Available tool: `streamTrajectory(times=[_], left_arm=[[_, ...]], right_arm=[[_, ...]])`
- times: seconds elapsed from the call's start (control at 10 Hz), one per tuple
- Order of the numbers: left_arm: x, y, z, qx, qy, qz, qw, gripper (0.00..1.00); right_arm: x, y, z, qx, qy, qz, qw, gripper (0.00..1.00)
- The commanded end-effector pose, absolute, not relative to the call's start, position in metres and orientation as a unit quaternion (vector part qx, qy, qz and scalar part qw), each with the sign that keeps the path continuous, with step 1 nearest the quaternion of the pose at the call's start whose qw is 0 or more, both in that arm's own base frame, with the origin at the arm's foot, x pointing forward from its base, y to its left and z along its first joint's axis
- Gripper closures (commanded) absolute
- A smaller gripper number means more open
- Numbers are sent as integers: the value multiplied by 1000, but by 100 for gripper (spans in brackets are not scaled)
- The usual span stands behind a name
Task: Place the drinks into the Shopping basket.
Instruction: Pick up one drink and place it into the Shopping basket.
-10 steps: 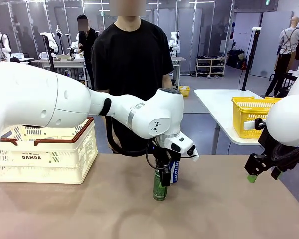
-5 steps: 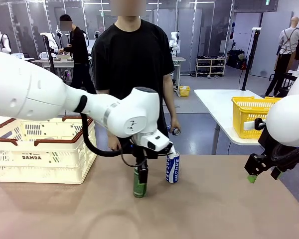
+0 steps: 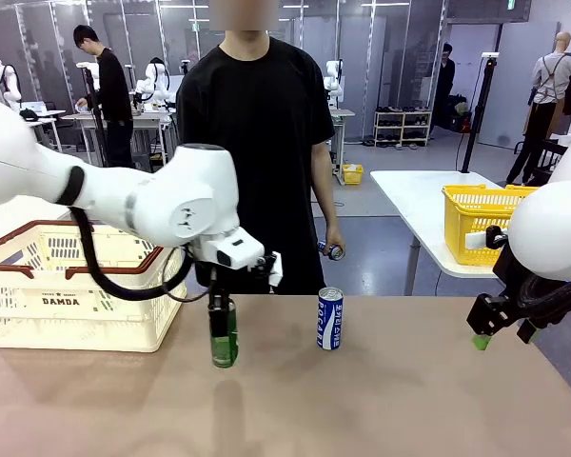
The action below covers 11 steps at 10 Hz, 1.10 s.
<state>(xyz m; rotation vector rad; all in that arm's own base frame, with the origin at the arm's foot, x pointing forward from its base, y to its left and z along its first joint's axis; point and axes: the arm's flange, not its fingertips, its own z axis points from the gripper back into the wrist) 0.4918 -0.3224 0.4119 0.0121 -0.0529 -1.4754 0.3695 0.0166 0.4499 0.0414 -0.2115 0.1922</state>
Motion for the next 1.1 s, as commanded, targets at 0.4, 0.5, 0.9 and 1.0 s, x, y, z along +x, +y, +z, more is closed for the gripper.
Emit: streamTrajectory(times=[0.4,0.5,0.9,1.0], left_arm=[[421,-224,479,12,-103,-670,736,96],[419,-215,484,9,-101,-676,730,96],[427,-223,482,19,-94,-665,741,96],[427,-223,482,19,-94,-665,741,96]], right_arm=[[369,15,450,21,-106,96,990,16],[369,15,450,21,-106,96,990,16],[369,15,450,21,-106,96,990,16],[369,15,450,21,-106,96,990,16]])
